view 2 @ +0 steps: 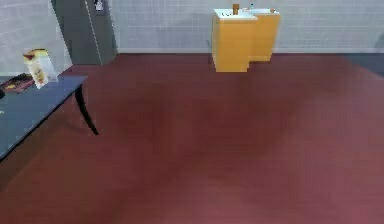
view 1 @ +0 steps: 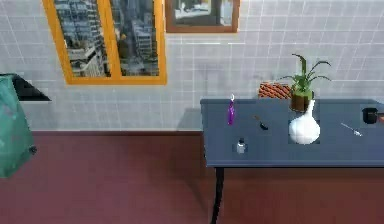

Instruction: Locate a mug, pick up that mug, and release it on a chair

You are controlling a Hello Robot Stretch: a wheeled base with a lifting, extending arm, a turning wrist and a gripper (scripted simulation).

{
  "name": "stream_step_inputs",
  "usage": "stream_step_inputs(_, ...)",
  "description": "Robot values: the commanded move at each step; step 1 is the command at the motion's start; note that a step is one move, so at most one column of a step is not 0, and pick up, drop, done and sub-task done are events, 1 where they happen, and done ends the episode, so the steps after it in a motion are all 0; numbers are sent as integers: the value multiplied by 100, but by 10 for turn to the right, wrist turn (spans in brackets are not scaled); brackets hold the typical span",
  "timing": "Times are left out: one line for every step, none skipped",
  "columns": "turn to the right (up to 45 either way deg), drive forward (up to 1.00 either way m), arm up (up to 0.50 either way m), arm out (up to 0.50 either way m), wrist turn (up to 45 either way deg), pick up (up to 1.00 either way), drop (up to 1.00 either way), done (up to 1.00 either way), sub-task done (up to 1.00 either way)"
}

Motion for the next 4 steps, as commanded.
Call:
stream_step_inputs(450, 0, 0, 0, 0, 0, 0, 0, 0)
stream_step_inputs(150, 0, 0, 0, 0, 0, 0, 0, 0)
stream_step_inputs(0, 85, 0, 0, 0, 0, 0, 0, 0)
stream_step_inputs(-450, 0, 0, 0, 0, 0, 0, 0, 0)
